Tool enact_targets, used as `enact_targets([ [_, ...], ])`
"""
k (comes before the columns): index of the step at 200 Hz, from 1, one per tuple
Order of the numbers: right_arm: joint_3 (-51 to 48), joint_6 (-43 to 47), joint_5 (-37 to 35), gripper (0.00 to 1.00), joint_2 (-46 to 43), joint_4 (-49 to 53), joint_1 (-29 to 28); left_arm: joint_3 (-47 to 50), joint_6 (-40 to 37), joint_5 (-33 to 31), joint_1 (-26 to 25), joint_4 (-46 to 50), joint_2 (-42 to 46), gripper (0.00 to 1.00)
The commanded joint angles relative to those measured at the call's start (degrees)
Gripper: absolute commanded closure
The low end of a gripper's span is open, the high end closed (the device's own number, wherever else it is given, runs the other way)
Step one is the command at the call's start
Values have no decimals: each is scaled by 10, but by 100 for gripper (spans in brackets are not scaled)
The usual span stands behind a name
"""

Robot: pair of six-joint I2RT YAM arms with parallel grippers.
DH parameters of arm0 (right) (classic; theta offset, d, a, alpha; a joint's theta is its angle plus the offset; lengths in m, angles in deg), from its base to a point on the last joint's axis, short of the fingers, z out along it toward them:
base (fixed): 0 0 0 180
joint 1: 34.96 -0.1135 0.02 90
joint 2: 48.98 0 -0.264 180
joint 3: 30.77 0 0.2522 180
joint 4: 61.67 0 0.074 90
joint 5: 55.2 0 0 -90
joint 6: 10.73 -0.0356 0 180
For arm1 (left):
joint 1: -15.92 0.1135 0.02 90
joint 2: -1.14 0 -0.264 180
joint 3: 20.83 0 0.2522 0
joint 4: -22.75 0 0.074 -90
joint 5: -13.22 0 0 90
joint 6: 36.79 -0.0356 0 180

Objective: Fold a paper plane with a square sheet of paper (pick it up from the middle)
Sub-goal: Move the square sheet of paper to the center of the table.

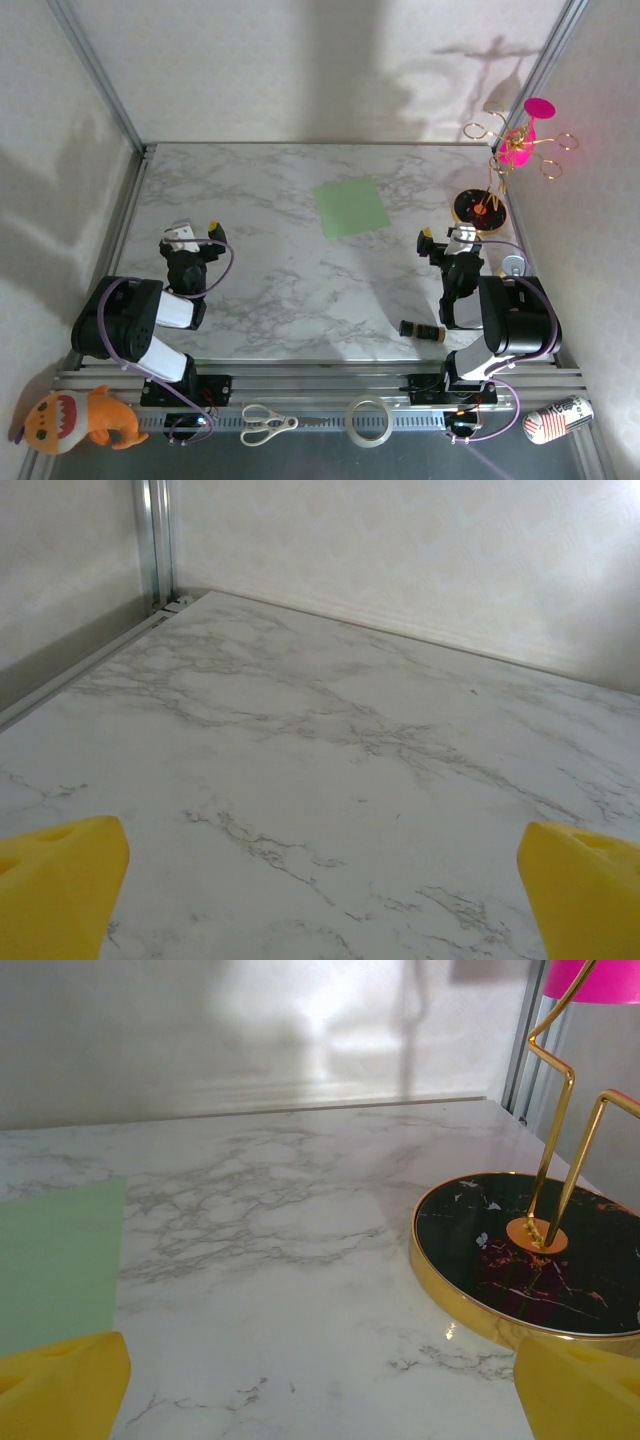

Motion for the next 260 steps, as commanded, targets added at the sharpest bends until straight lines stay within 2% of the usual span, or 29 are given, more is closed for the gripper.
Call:
enact_targets([
  [1, 9, -7, -12, 1, 3, -11, 2, -7, -6, -7, -5, -4, -5, 1],
  [33, 8, 8, 12, 1, -29, 10, -1, 0, -4, -11, -5, -3, 18, 1],
  [60, 67, 29, -18, 1, -94, 147, -28, -26, -6, -17, -7, 102, 95, 1],
  [76, 99, 36, -60, 1, -127, 207, -64, -54, 6, -46, -14, 170, 134, 1],
  [91, 162, -8, -66, 1, -148, 319, -87, -95, 38, -69, -26, 252, 162, 1],
  [105, 241, -94, -71, 1, -143, 452, -104, -138, 98, -91, -38, 330, 180, 1],
  [118, 306, -149, -43, 1, -123, 546, -116, -182, 153, -68, -40, 406, 187, 1],
  [131, 357, -184, -33, 1, -93, 609, -137, -210, 198, -25, -41, 442, 189, 1],
  [157, 449, -235, -40, 1, -11, 702, -170, -242, 254, 94, -41, 457, 179, 1],
  [187, 544, -256, -33, 1, 92, 769, -175, -264, 287, 170, -43, 459, 154, 1],
  [220, 633, -250, 25, 1, 189, 809, -187, -277, 301, 192, -48, 482, 130, 1],
  [260, 743, -259, 32, 5, 294, 858, -209, -301, 296, 210, -54, 511, 101, 1],
])
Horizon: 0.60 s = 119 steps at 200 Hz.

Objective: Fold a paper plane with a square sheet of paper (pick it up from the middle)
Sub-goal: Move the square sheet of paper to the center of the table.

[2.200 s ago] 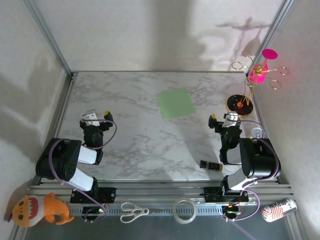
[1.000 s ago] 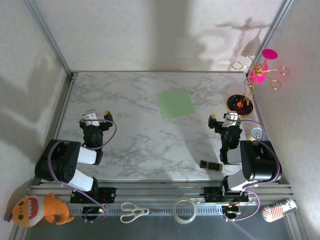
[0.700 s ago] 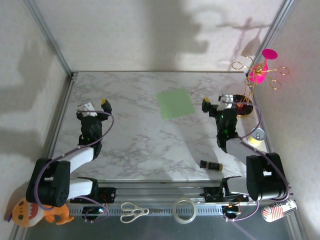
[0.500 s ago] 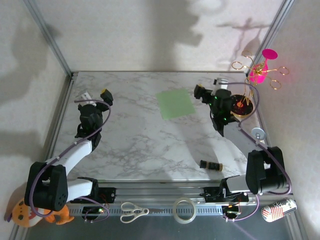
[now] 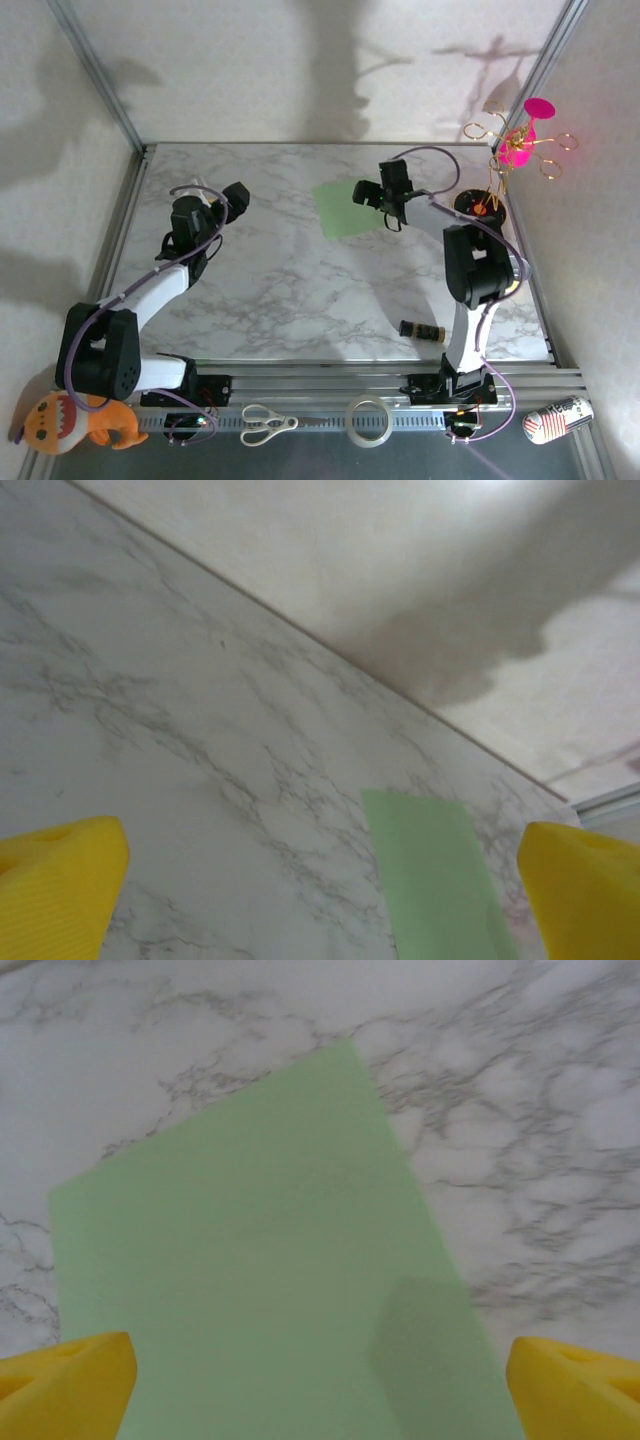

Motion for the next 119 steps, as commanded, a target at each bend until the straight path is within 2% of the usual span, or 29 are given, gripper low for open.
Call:
enact_targets([
  [1, 66, -15, 14, 5, 45, 51, -16, -28, 7, 27, -8, 30, -11, 1],
  [66, 150, -38, 3, 6, 127, 101, -29, -50, 15, 24, -10, 59, -43, 1],
  [119, 119, -71, -5, 6, 128, 124, -53, -72, 17, 17, -11, 99, -67, 1],
])
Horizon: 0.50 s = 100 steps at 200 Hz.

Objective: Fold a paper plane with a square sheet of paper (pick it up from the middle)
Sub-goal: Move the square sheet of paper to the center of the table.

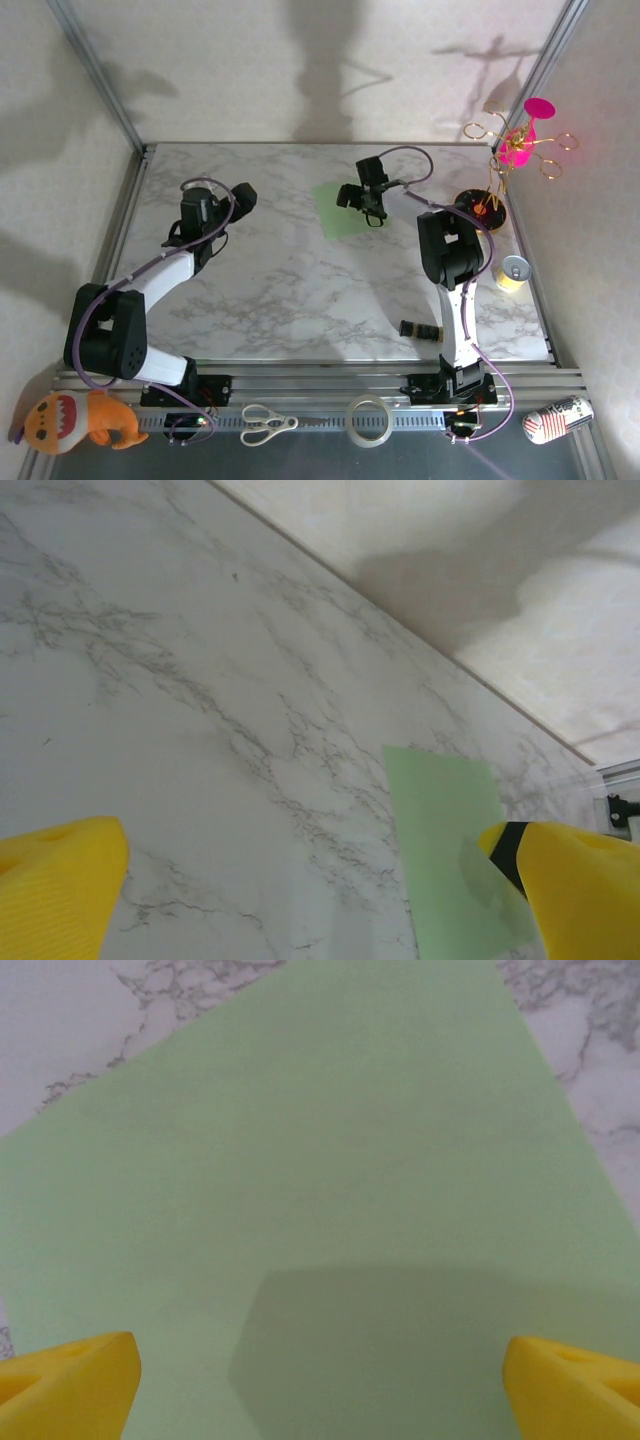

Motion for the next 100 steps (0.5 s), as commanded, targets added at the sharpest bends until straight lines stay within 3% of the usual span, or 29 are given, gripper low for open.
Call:
enact_targets([
  [1, -17, -28, -7, 6, 3, 26, -21, -21, 7, 2, -6, 30, -9, 1],
  [54, -100, -110, -3, 7, -50, 32, -66, -34, 8, -17, -6, 61, -20, 1],
  [100, -186, -225, 35, 8, -100, -8, -153, -35, 14, -25, -6, 71, -25, 1],
])
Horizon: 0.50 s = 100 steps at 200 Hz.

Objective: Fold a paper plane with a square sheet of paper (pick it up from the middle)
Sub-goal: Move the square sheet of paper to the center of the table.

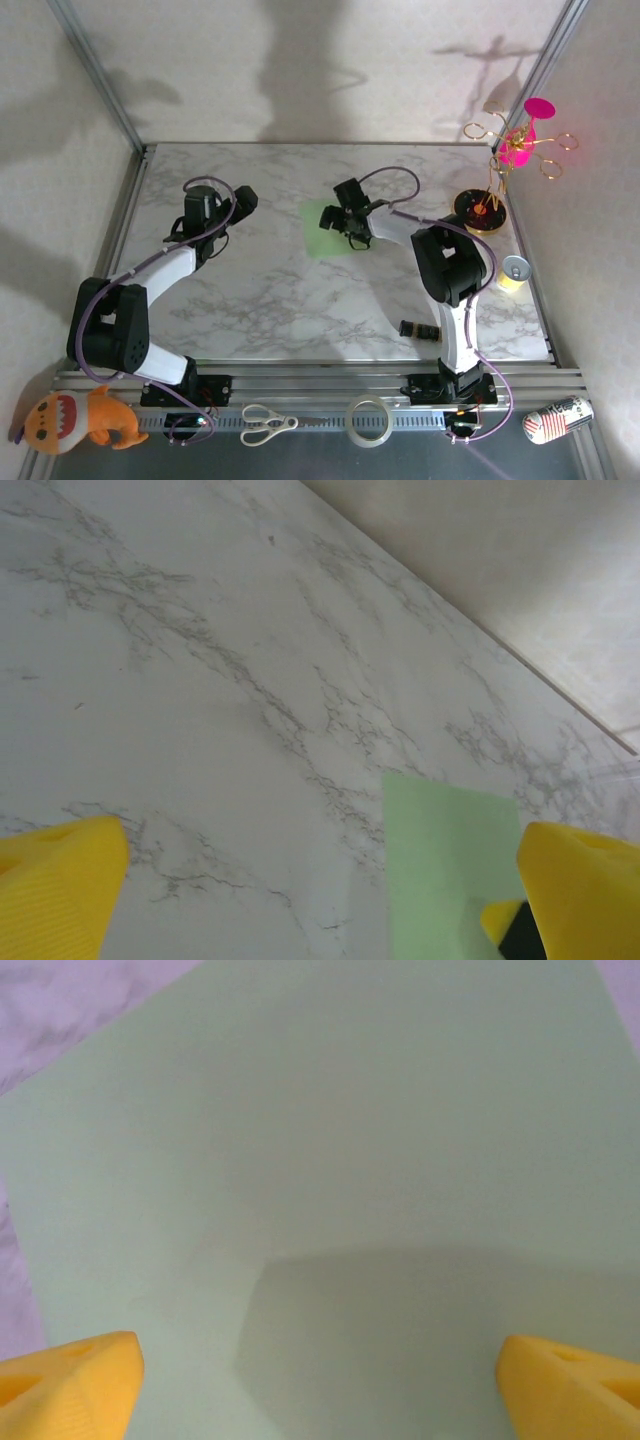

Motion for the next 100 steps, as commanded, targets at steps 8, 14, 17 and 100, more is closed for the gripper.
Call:
enact_targets([
  [8, -58, -121, 62, 8, -15, -2, -70, -16, 11, -14, -5, 20, -7, 1],
  [14, -64, -138, 76, 8, -16, -13, -82, -18, 12, -16, -5, 23, -7, 1],
  [17, -65, -148, 82, 8, -15, -17, -88, -19, 12, -17, -5, 25, -7, 1],
  [100, -87, -164, 67, 7, -138, -131, -111, -57, 24, -38, -20, 146, -1, 1],
])
